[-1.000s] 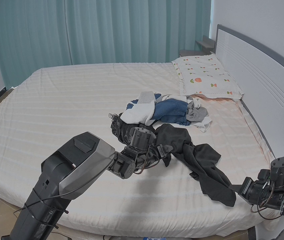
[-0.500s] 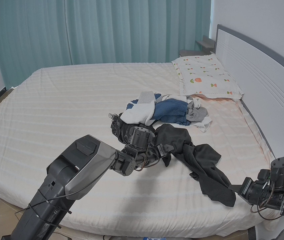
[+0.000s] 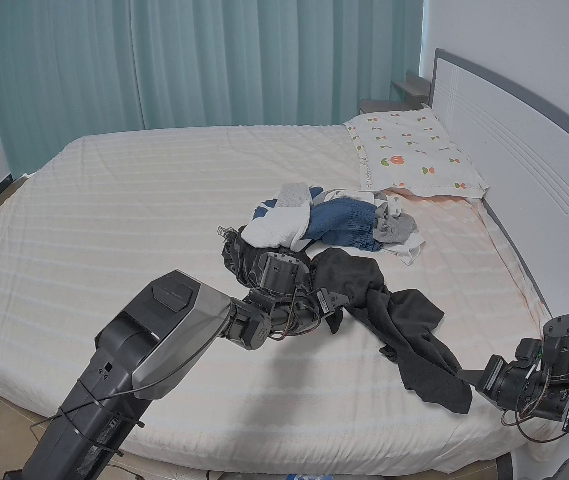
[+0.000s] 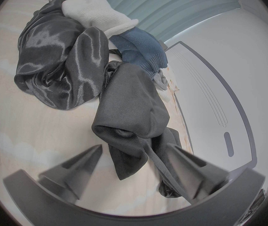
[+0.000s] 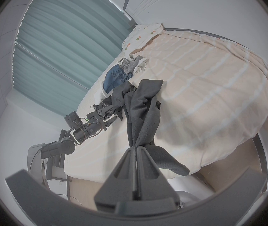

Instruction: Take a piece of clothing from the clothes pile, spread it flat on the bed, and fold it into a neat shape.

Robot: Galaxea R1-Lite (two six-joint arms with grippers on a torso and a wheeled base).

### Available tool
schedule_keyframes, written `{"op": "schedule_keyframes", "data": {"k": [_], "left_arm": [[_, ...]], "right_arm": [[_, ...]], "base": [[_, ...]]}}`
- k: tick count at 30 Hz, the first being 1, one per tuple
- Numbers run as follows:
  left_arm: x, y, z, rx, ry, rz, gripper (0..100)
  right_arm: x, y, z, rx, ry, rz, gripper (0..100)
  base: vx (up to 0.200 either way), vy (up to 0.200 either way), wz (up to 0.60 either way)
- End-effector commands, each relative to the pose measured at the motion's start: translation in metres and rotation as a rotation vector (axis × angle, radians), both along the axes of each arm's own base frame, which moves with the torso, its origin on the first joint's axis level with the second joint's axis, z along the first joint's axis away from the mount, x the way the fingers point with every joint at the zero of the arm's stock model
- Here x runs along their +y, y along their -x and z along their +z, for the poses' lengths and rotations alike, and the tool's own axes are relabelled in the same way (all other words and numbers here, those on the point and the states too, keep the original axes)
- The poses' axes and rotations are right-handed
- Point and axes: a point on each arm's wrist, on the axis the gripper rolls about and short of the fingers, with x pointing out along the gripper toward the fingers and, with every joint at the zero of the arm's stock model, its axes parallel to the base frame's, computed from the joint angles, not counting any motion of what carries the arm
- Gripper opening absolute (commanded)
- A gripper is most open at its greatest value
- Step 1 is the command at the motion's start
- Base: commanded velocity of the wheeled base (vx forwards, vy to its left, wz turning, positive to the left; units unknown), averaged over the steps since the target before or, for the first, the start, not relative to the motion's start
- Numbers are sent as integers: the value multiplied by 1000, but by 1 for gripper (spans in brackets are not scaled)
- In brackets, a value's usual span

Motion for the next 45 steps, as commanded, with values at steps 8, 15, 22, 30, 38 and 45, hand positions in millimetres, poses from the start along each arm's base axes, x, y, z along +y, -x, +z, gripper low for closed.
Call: {"op": "schedule_keyframes", "data": {"k": [8,15,22,30,38,45], "left_arm": [[0,-1,4,15,5,15,0],[1,0,6,47,-66,89,0],[17,5,38,79,-52,155,0],[18,3,65,35,-5,163,0],[1,-11,36,46,6,148,100],[5,-14,26,112,65,150,100]], "right_arm": [[0,4,2,-10,-4,6,0],[-1,4,2,-6,-5,3,0],[-1,4,3,-11,-9,4,0],[-1,5,5,-21,-22,21,0],[0,6,6,-26,-26,28,0],[0,6,6,-25,-24,28,0]], "base": [[0,0,0],[0,0,0],[0,0,0],[0,0,0],[0,0,0],[0,0,0]]}}
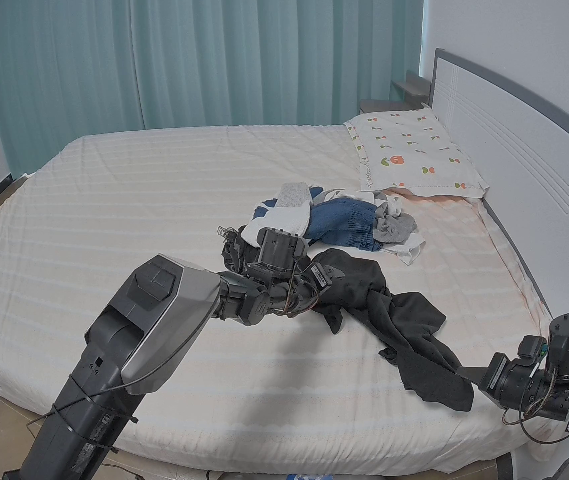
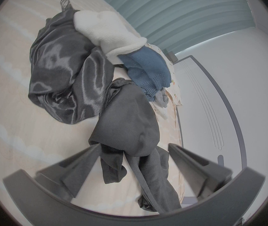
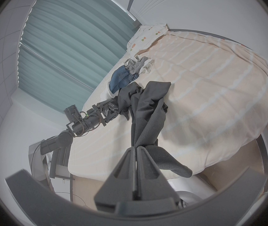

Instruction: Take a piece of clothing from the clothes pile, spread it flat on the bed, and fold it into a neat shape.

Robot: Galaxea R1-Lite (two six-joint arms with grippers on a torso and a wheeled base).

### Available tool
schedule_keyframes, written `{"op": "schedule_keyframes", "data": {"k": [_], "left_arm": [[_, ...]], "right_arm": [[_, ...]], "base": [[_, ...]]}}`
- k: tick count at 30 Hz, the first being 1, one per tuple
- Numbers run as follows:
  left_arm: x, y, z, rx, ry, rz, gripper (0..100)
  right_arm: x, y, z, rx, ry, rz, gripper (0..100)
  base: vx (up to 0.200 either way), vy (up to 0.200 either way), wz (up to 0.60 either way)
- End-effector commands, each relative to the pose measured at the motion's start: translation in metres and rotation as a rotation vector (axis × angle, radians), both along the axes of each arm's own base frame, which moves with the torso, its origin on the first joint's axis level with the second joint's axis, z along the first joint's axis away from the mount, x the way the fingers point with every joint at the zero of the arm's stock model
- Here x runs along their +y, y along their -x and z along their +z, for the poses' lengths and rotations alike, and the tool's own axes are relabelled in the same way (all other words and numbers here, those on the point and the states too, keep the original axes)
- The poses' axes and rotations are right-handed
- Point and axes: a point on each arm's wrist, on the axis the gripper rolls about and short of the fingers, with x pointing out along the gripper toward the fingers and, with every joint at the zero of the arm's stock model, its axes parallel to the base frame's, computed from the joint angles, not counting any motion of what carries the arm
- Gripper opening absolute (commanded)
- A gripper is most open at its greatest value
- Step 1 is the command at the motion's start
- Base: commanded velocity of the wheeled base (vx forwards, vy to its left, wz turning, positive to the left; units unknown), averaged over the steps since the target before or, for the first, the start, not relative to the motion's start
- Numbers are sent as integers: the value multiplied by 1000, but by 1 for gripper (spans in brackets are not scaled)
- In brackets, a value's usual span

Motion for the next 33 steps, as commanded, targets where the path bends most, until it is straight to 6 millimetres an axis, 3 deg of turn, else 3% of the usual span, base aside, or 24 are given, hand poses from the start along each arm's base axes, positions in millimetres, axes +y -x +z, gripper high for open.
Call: {"op": "schedule_keyframes", "data": {"k": [1,5,32,33], "left_arm": [[3,-4,-20,18,6,16,100],[0,-2,-35,31,-11,8,100],[1,-9,-49,-33,63,-6,100],[1,-9,-50,-35,63,-8,0]], "right_arm": [[-1,2,-2,13,3,-1,0],[-1,3,-2,13,3,1,0],[0,4,-2,13,4,10,0],[1,4,-2,13,4,13,0]], "base": [[0,0,0],[0,0,0],[0,0,0],[0,0,0]]}}
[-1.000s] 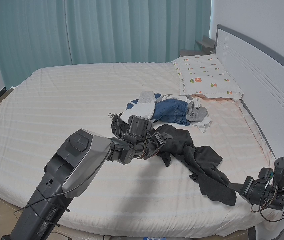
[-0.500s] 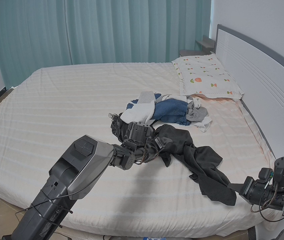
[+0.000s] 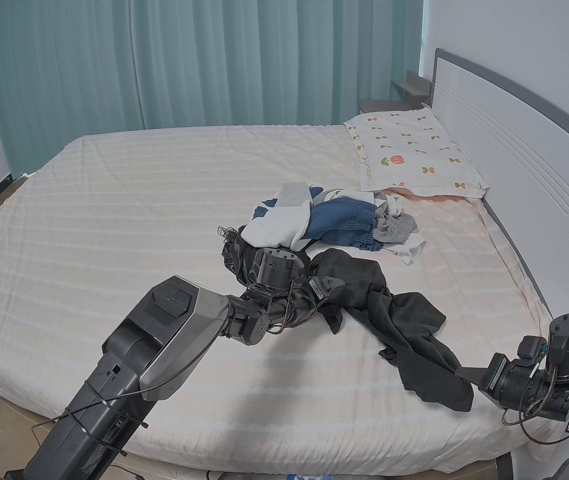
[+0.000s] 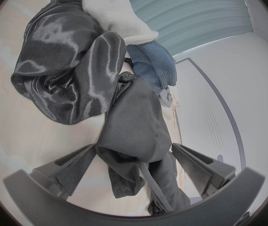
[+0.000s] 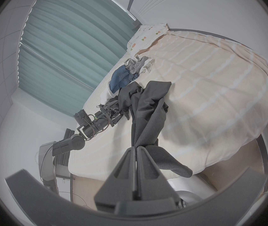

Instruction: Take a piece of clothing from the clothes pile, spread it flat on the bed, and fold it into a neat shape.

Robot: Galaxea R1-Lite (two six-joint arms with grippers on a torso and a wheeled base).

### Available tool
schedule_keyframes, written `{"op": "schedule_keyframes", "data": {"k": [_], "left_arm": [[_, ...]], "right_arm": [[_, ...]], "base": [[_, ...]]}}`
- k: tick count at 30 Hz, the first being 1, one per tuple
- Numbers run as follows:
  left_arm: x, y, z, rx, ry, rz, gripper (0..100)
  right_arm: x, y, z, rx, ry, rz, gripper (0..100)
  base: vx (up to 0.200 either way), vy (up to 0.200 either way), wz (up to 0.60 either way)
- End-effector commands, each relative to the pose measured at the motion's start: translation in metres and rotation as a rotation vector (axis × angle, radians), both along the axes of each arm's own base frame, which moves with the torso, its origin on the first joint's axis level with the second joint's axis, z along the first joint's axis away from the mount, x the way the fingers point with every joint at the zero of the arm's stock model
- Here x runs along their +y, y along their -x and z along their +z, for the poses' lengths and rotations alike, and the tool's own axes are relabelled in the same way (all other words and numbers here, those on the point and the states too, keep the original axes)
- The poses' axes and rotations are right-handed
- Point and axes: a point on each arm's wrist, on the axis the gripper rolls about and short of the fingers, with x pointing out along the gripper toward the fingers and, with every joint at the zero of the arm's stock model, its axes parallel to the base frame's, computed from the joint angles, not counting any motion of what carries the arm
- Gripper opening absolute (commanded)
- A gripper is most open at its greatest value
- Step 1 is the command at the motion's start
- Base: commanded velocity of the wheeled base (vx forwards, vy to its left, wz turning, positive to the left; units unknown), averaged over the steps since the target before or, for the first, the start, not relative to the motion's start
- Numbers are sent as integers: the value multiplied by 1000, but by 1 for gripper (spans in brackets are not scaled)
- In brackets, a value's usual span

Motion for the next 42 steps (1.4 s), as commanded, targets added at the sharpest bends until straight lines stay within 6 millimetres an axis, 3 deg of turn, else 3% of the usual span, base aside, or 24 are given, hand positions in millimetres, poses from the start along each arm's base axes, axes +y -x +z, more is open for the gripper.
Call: {"op": "schedule_keyframes", "data": {"k": [1,18,23,29,37,42], "left_arm": [[0,0,-5,-3,0,1,0],[1,5,-9,72,-74,27,0],[11,3,13,97,-108,73,0],[51,5,61,144,-113,131,0],[93,60,121,207,-87,72,0],[108,93,142,169,-55,48,0]], "right_arm": [[1,3,-3,14,6,11,0],[0,3,-3,17,4,7,0],[0,3,-2,13,4,9,0],[1,1,-1,9,-13,33,0],[7,-10,11,-53,-50,65,0],[13,-22,23,-106,-88,108,0]], "base": [[0,0,0],[0,0,0],[0,0,0],[0,0,0],[0,0,0],[0,0,0]]}}
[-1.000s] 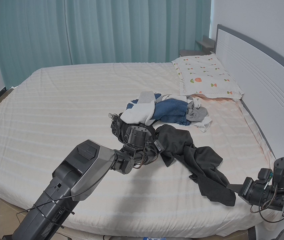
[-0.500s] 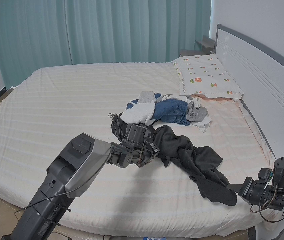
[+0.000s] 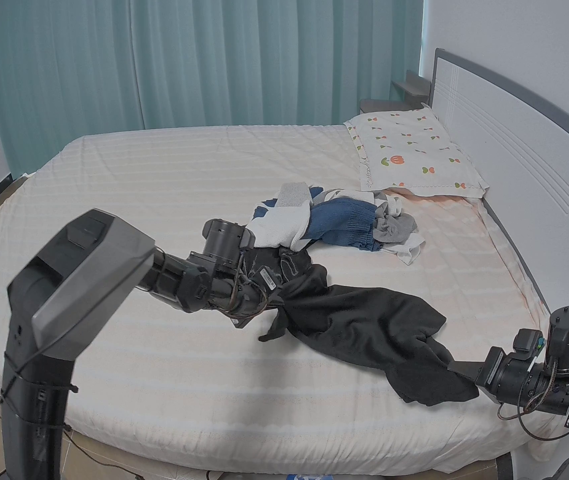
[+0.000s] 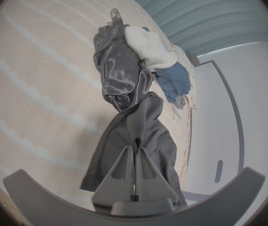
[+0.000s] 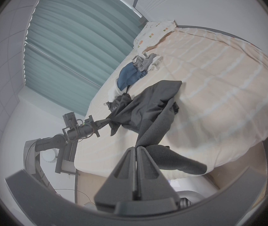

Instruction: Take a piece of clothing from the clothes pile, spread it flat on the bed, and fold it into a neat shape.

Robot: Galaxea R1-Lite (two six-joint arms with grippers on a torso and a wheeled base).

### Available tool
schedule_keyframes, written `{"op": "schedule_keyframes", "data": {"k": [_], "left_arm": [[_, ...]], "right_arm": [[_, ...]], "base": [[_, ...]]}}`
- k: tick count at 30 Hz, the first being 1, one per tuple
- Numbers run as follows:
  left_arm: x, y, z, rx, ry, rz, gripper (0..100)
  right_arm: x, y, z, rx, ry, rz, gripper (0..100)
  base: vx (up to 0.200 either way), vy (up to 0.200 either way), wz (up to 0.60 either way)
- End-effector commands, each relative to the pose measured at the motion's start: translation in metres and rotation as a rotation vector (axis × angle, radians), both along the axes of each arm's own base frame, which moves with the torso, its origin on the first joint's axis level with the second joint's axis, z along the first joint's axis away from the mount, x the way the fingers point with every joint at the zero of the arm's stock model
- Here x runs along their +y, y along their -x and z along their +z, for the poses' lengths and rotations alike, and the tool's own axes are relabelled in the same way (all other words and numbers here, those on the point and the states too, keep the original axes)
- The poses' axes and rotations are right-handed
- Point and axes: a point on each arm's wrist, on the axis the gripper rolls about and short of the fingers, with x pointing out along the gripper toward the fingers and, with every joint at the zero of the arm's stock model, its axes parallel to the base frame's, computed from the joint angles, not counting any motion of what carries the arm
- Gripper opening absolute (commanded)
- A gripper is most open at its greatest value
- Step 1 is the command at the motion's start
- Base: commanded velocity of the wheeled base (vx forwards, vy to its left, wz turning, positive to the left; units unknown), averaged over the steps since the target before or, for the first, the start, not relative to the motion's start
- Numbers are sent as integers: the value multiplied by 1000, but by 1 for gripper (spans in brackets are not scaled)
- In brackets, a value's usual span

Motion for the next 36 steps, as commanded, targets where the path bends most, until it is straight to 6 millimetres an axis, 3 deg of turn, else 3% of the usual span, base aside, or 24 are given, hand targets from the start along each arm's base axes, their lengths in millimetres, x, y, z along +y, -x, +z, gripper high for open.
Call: {"op": "schedule_keyframes", "data": {"k": [1,7,14,17,20,21,24,26,36], "left_arm": [[32,55,70,-105,77,-22,0],[51,97,87,-216,132,-21,0],[68,132,101,-282,170,8,0],[74,142,106,-265,208,38,0],[75,143,106,-246,229,57,0],[73,143,103,-217,244,67,0],[71,144,102,-200,259,70,0],[68,139,93,-166,276,86,0],[67,149,70,-160,295,57,0]], "right_arm": [[10,-21,23,-107,-64,52,0],[29,-52,50,-226,-111,83,0],[44,-85,93,-401,-176,95,0],[48,-93,102,-434,-192,106,0],[51,-92,97,-416,-188,119,0],[59,-98,75,-340,-165,135,0],[61,-101,56,-277,-138,135,0],[62,-104,32,-221,-123,127,0],[72,-97,-14,-213,-163,158,0]], "base": [[0,0,0],[0,0,0],[0,0,0],[0,0,0],[0,0,0],[0,0,0],[0,0,0],[0,0,0],[0,0,0]]}}
